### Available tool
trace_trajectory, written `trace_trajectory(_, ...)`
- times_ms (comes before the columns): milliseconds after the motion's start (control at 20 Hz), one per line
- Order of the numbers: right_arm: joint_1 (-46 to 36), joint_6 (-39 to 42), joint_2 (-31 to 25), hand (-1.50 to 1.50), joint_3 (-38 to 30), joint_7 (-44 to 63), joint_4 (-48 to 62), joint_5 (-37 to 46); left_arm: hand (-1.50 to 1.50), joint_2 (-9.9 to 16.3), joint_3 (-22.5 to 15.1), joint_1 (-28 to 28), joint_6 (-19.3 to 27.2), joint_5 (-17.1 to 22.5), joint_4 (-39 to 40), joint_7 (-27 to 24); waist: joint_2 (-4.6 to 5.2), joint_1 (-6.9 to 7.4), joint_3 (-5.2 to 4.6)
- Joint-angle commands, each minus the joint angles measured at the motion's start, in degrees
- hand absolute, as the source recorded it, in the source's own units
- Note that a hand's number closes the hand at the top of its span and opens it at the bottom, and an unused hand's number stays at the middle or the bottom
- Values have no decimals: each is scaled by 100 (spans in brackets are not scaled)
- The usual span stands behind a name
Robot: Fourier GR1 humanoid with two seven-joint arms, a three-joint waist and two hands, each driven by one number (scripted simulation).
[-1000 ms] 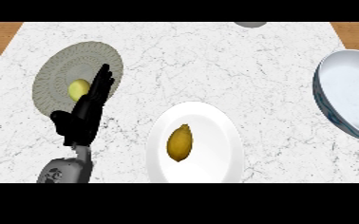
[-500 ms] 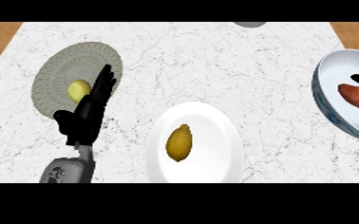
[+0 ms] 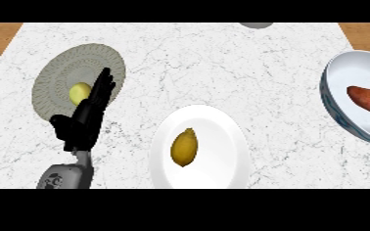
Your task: Pick the sweet potato from the plate and place it in the bowl
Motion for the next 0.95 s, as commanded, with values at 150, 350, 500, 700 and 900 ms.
trace_trajectory(150, 651, 253, 254, -150, -738, -39, -865, -1220, 0, -167, -125, -29, 187, -211, 22, -17, 1, -21, 2)
trace_trajectory(350, 1217, 807, 172, -150, -969, 356, -1697, -1787, 0, 73, 98, -110, -121, 31, -53, 152, 4, -5, 0)
trace_trajectory(500, 1692, 1013, 586, -150, -1136, -225, -1815, -2257, 0, -45, 72, -96, -65, -14, 185, -135, 6, -8, 1)
trace_trajectory(700, 2358, 1398, 823, -150, -1478, -531, -2199, -2731, 0, -126, -36, 1, 47, -127, -107, 58, 4, -6, 2)
trace_trajectory(900, 2436, 1261, 1110, -150, -1096, -582, -2383, -2384, 0, -131, 51, -255, -94, -83, 322, -200, 13, 13, 0)
